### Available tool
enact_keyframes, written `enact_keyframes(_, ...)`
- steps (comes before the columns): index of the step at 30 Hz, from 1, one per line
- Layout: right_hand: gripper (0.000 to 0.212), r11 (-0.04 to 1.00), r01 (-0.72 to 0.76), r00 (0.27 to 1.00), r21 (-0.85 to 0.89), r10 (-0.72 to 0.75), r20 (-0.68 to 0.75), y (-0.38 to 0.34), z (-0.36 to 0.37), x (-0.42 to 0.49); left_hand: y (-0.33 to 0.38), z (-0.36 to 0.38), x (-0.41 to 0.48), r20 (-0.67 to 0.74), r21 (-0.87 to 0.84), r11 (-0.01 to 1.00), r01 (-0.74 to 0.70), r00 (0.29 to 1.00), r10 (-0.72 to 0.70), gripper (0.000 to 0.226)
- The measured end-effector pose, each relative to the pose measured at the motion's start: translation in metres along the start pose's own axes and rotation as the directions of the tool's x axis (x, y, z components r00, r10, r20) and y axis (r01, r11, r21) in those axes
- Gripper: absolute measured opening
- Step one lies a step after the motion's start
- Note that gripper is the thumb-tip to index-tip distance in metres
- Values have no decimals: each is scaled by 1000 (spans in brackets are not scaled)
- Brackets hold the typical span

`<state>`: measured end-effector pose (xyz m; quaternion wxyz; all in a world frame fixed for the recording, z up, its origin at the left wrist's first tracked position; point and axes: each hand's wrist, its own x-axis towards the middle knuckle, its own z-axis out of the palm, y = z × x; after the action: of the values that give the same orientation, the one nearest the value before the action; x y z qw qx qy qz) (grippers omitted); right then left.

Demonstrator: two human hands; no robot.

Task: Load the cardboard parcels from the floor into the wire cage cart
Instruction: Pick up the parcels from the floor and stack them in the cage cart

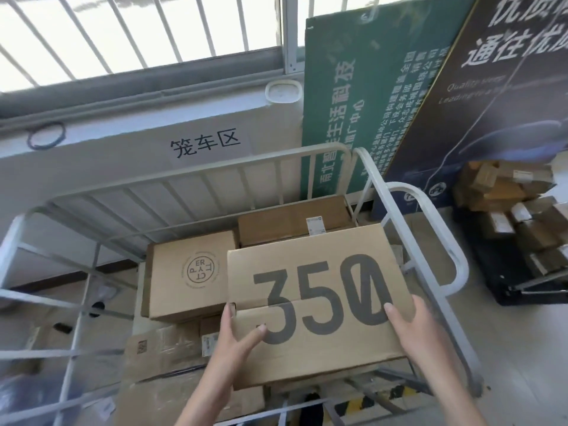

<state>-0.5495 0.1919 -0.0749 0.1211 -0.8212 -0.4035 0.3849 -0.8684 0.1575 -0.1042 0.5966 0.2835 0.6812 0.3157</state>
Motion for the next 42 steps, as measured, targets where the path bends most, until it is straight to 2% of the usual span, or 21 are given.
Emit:
enact_keyframes(2, 72, 1000, 10, 998, 20, -11, 70, -15, 28, -34, -11, -48, -12, -151, 72, 997, 0, 988, 11, 102)
enact_keyframes(5, 67, 994, 104, 976, 42, -110, 187, -40, 89, -82, -31, -133, -30, -361, 184, 980, 81, 932, -10, 89)
enact_keyframes(7, 68, 987, 157, 941, 21, -156, 301, -54, 137, -102, -50, -190, -38, -407, 177, 971, 163, 910, -78, 86)
enact_keyframes(9, 72, 986, 165, 896, -19, -141, 420, -67, 186, -114, -70, -237, -42, -437, 157, 957, 245, 886, -155, 85)
enact_keyframes(13, 69, 998, 56, 805, -31, -27, 592, -75, 279, -118, -115, -299, -30, -446, 142, 930, 339, 860, -246, 78)
enact_keyframes(15, 56, 999, -41, 808, -15, 42, 588, -72, 318, -114, -141, -318, -13, -434, 114, 921, 372, 853, -291, 74)
enact_keyframes(18, 42, 986, -164, 837, -14, 147, 528, -63, 370, -100, -177, -337, 28, -358, 101, 905, 413, 864, -354, 79)
enact_keyframes(22, 35, 965, -259, 884, -37, 253, 392, -37, 422, -68, -227, -348, 98, -212, 94, 899, 428, 891, -402, 72)
enact_keyframes(26, 34, 926, -372, 886, -58, 373, 277, -10, 452, -40, -271, -337, 159, -90, 166, 903, 396, 918, -386, 62)
enact_keyframes(30, 43, 949, -315, 934, 11, 307, 182, 5, 467, -21, -286, -315, 199, -65, 142, 908, 395, 919, -390, 56)
enact_keyframes(35, 58, 979, -194, 965, -54, 201, 169, 6, 468, -3, -296, -292, 216, -77, 156, 897, 413, 911, -405, 68)
enact_keyframes(38, 52, 989, -140, 951, -38, 145, 273, 2, 468, 1, -299, -277, 216, -69, 219, 895, 389, 921, -384, 83)
enact_keyframes(42, 47, 992, -122, 907, -16, 117, 404, -11, 475, -6, -295, -264, 219, -162, 194, 889, 415, 907, -388, 88)
